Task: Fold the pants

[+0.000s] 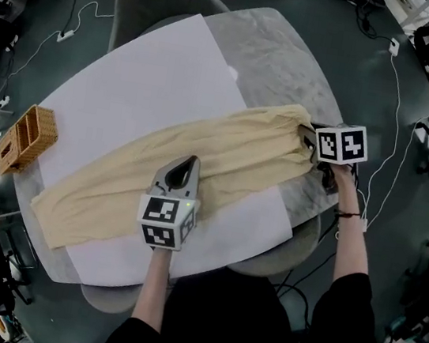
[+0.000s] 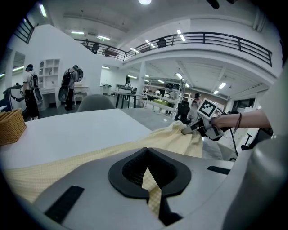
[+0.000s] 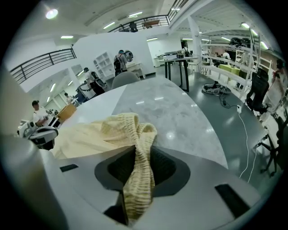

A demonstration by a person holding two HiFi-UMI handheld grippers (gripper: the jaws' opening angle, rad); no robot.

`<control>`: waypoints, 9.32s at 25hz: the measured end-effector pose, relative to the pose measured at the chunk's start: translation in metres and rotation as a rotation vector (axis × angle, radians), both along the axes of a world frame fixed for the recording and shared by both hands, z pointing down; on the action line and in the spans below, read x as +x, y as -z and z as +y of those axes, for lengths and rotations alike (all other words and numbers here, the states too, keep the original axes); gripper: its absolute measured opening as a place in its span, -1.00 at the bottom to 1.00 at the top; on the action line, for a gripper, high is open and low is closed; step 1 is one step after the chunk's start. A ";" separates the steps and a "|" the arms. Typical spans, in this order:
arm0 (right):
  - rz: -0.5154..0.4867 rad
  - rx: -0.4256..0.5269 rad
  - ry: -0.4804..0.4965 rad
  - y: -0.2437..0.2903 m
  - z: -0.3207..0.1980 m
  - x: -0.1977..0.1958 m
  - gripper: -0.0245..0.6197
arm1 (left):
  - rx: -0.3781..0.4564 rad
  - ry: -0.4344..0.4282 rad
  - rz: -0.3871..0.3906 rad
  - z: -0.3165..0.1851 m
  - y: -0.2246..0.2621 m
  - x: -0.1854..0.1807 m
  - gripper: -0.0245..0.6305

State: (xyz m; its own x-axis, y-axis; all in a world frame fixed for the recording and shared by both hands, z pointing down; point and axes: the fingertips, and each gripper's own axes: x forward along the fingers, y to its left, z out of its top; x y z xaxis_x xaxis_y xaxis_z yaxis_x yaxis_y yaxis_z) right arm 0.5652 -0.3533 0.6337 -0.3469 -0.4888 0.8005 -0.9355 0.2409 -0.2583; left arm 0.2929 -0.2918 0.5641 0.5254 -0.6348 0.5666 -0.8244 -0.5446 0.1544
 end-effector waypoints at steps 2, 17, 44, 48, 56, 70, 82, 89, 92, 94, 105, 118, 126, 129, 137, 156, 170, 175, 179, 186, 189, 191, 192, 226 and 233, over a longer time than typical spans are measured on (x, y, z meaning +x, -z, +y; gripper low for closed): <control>-0.028 -0.011 -0.019 0.000 0.000 0.001 -0.61 | 0.003 0.005 0.003 0.001 0.002 0.000 -0.90; -0.064 -0.011 -0.120 0.031 0.006 -0.002 -0.77 | 0.048 0.109 -0.005 0.022 0.028 -0.035 -0.90; -0.189 0.104 -0.024 0.160 0.043 -0.125 -0.77 | 0.168 0.335 0.042 0.090 0.089 -0.167 -0.90; -0.193 0.130 -0.025 0.171 0.051 -0.154 -0.77 | 0.178 0.351 0.062 0.102 0.095 -0.196 -0.90; -0.193 0.173 -0.010 0.191 0.064 -0.212 -0.77 | 0.194 0.373 0.085 0.121 0.109 -0.250 -0.90; -0.235 0.236 0.050 0.219 0.082 -0.310 -0.77 | 0.235 0.427 0.122 0.152 0.130 -0.332 -0.90; -0.271 0.282 0.088 0.222 0.110 -0.437 -0.77 | 0.249 0.432 0.095 0.186 0.123 -0.448 -0.90; -0.316 0.295 0.125 0.239 0.118 -0.439 -0.77 | 0.257 0.451 0.063 0.198 0.135 -0.439 -0.90; -0.333 0.291 0.148 0.242 0.120 -0.449 -0.77 | 0.255 0.470 0.055 0.201 0.136 -0.441 -0.90; -0.345 0.286 0.163 0.242 0.121 -0.451 -0.77 | 0.256 0.485 0.050 0.202 0.136 -0.438 -0.90; -0.413 0.244 0.265 0.242 0.123 -0.481 -0.77 | 0.245 0.585 0.016 0.217 0.137 -0.433 -0.90; -0.494 0.211 0.376 0.247 0.126 -0.546 -0.77 | 0.237 0.667 -0.006 0.223 0.134 -0.464 -0.90; -0.547 0.209 0.403 0.266 0.132 -0.581 -0.77 | 0.224 0.697 -0.012 0.233 0.138 -0.499 -0.90; -0.558 0.224 0.403 0.273 0.134 -0.605 -0.77 | 0.208 0.680 -0.001 0.232 0.131 -0.521 -0.90; -0.551 0.238 0.372 0.268 0.143 -0.649 -0.77 | 0.169 0.613 0.026 0.226 0.113 -0.558 -0.90; -0.459 0.203 0.428 0.233 0.167 -0.752 -0.77 | 0.089 0.551 0.074 0.231 0.074 -0.599 -0.90; -0.314 0.111 0.423 0.152 0.165 -0.814 -0.77 | 0.039 0.573 0.100 0.236 0.044 -0.621 -0.90; -0.276 0.067 0.413 0.123 0.168 -0.834 -0.77 | 0.011 0.577 0.113 0.238 0.034 -0.625 -0.90; -0.256 0.044 0.394 0.103 0.168 -0.844 -0.77 | -0.009 0.583 0.118 0.241 0.025 -0.630 -0.90; -0.210 0.016 0.366 0.072 0.172 -0.852 -0.77 | -0.030 0.591 0.126 0.246 0.016 -0.630 -0.90; -0.181 0.004 0.369 0.061 0.174 -0.855 -0.77 | -0.035 0.591 0.128 0.246 0.014 -0.630 -0.90; -0.172 -0.006 0.370 0.056 0.176 -0.857 -0.77 | -0.039 0.591 0.130 0.246 0.014 -0.632 -0.90; -0.171 -0.011 0.368 0.053 0.177 -0.858 -0.77 | -0.039 0.592 0.131 0.246 0.013 -0.633 -0.90; 0.011 -0.005 0.568 0.026 0.193 -0.857 -0.30 | -0.034 0.591 0.136 0.245 0.014 -0.637 -0.90; 0.011 -0.003 0.589 0.030 0.196 -0.853 -0.23 | -0.024 0.587 0.131 0.244 0.018 -0.633 -0.90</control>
